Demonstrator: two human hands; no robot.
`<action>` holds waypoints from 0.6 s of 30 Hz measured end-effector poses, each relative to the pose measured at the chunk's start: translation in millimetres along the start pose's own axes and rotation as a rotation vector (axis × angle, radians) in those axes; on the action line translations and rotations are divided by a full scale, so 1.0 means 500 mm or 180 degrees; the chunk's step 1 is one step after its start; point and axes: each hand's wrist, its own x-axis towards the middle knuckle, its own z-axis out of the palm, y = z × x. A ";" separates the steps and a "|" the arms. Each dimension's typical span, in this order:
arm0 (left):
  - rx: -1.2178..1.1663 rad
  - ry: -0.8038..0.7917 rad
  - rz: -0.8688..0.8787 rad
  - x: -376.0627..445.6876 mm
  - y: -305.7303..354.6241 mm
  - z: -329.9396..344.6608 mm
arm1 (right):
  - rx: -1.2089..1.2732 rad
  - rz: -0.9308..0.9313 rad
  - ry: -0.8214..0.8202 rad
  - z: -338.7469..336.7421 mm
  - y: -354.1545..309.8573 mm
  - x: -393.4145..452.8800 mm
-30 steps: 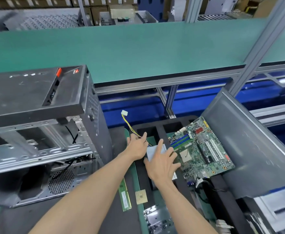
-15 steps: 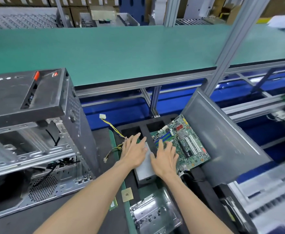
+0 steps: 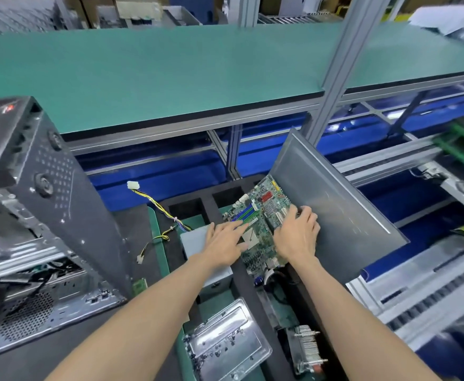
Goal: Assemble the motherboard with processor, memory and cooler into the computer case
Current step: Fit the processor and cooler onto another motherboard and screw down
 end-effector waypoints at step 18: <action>-0.0060 -0.0291 0.0081 -0.007 0.000 -0.016 | 0.0211 0.0078 -0.0130 -0.003 0.001 0.049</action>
